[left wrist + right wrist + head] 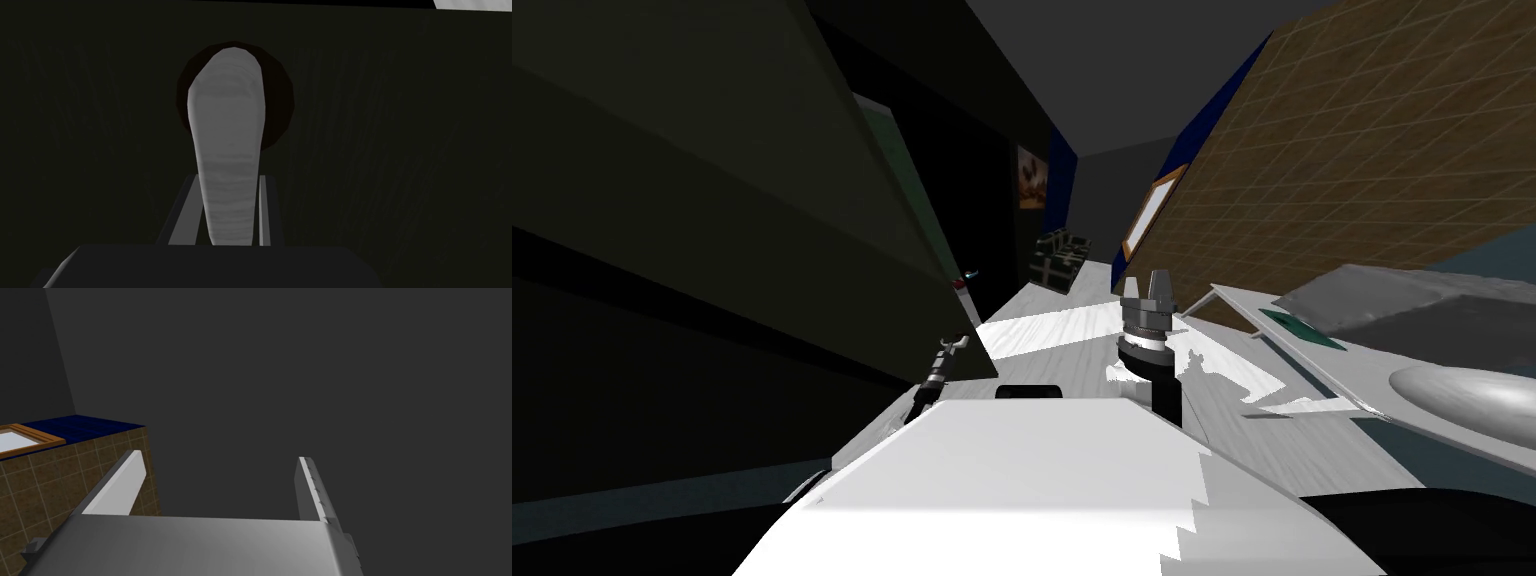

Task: Pull the door open

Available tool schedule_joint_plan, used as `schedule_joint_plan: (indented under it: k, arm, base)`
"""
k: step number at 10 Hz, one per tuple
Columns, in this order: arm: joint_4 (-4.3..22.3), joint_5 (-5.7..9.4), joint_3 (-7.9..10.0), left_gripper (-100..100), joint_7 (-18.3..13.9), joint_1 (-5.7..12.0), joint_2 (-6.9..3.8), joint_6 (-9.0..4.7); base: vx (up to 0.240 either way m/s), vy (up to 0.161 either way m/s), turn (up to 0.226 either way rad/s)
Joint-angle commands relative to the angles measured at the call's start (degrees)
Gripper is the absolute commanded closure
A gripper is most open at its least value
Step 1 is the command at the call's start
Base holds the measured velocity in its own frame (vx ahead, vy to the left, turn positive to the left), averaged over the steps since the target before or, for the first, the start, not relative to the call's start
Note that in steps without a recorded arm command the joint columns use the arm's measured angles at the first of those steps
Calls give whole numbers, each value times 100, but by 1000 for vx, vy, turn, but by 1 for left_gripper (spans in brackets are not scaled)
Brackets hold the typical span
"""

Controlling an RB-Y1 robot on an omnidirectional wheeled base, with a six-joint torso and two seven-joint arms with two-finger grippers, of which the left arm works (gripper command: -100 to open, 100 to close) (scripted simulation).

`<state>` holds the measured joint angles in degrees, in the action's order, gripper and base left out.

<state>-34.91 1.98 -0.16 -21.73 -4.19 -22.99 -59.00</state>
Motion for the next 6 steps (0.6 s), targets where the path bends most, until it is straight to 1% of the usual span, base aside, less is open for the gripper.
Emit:
schedule_joint_plan:
  k: [1, 3, 5, 6]
  arm:
    - [74, 8, -121, 100, 41, 153, 68, 69]
    - [136, 47, -187, 100, 81, 323, 81, 161]
    - [192, 82, -247, 100, 118, 475, 93, 244]
    - [281, 78, -210, 100, 111, 466, 87, 182]
  base:
    - [-186, 37, -71]
    - [-191, 62, -45]
    - [-160, 103, -61]
    - [-62, 45, -36]
